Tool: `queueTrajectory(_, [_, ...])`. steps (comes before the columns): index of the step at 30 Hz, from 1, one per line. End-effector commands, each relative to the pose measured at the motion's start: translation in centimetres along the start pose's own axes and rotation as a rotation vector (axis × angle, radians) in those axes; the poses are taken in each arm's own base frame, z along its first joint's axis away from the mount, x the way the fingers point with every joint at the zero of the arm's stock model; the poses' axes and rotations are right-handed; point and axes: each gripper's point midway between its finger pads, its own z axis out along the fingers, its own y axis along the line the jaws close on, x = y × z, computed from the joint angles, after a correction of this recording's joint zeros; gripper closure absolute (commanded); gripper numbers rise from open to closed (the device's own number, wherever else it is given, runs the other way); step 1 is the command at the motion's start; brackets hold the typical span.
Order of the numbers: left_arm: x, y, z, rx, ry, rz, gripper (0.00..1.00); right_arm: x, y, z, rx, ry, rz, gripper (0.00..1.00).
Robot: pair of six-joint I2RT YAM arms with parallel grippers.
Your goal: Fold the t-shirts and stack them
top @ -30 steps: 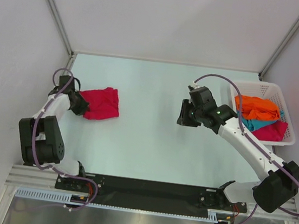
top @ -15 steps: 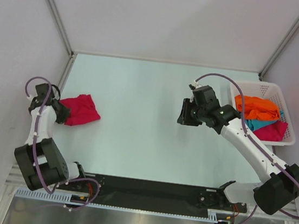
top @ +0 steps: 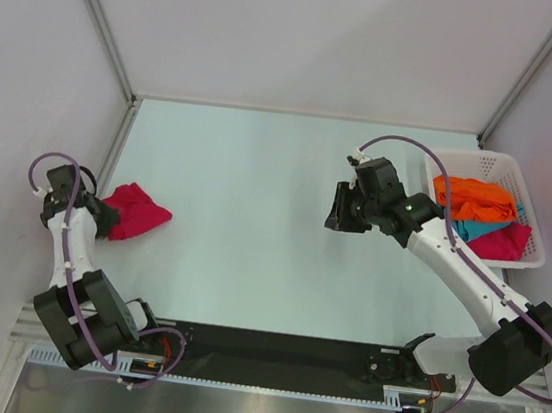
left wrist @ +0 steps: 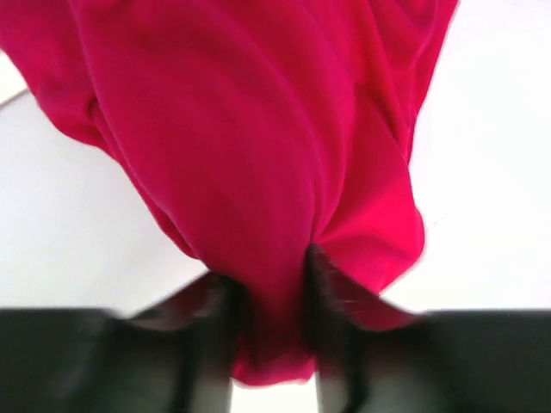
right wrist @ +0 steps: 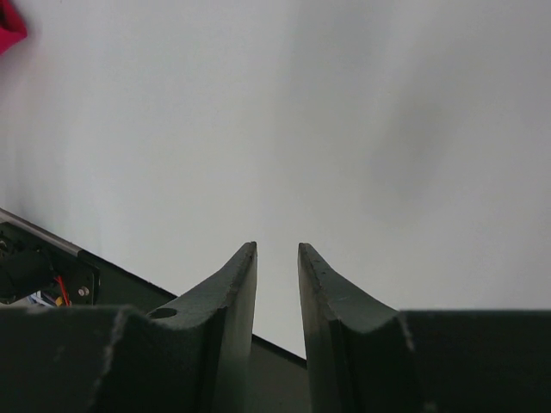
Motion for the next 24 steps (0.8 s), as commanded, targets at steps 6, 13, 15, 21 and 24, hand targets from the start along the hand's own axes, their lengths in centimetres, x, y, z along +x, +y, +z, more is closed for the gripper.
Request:
queueTrajectory(6, [-0.8, -1.1, -0.8, 0.062, -0.026, 0.032, 0.20, -1.0, 0.6, -0.8, -0.032, -0.042, -0.002, 0.68])
queueTrajectory(13, [-1.5, -1.5, -1.7, 0.081, -0.059, 0.023, 0.18, -0.8, 0.5, -0.7, -0.030, -0.035, 0.000, 0.68])
queueTrajectory(15, [-1.9, -1.8, -2.1, 0.092, -0.075, 0.016, 0.18, -0.8, 0.4, -0.7, -0.025, -0.035, 0.001, 0.68])
queueTrajectory(21, [-4.5, -5.1, -4.7, 0.186, -0.151, 0.026, 0.15, -0.8, 0.2, -0.5, -0.011, -0.035, 0.008, 0.68])
queueTrajectory(24, [-5.5, -7.2, -5.7, 0.232, -0.172, 0.038, 0.15, -0.9, 0.5, -0.3, -0.021, -0.037, 0.021, 0.69])
